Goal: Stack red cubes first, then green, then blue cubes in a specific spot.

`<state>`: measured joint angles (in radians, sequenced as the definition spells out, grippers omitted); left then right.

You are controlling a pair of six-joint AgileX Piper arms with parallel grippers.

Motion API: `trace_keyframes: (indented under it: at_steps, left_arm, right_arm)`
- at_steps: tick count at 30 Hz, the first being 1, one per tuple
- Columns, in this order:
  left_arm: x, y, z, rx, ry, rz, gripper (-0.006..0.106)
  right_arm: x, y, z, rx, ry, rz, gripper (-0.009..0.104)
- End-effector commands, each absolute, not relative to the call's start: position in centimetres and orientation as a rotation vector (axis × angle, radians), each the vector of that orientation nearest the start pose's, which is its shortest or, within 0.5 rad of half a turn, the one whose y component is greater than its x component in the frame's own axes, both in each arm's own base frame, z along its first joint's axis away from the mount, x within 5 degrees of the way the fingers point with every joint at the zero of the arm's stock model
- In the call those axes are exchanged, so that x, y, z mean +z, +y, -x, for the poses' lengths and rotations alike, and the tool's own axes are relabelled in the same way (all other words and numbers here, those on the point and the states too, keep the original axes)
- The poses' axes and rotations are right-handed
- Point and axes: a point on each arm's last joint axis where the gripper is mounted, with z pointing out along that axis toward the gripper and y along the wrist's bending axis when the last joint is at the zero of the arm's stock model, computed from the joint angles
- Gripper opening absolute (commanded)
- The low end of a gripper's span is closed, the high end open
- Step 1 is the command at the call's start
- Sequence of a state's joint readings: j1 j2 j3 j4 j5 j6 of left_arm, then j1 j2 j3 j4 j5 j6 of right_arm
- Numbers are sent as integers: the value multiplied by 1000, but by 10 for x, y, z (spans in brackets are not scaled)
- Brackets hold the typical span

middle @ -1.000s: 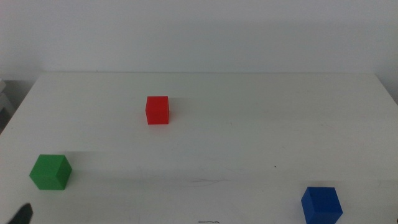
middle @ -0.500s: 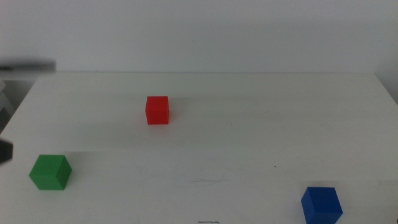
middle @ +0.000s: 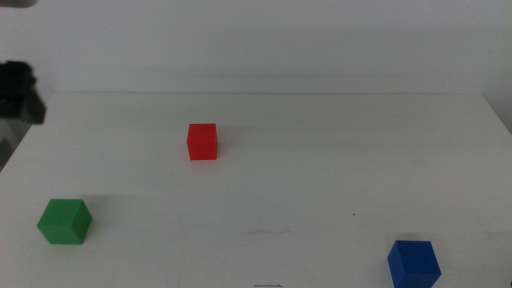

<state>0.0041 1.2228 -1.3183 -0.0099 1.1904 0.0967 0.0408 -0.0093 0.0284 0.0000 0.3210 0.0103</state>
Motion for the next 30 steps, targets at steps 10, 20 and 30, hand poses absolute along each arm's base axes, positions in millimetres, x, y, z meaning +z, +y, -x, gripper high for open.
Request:
trace_keyframes:
  at_steps: [10,20,30]
  left_arm:
    - [392,-60,-312,68,2504,-66,94]
    - [358,-129,-387,-81,2586,-40,94]
    - [297,-151,-433,-138,2663,-38,94]
  right_arm:
    - [189,2,-53,18,1710,37,81]
    - [189,2,-53,18,1710,37,81]
    - [189,2,-53,18,1710,37,81]
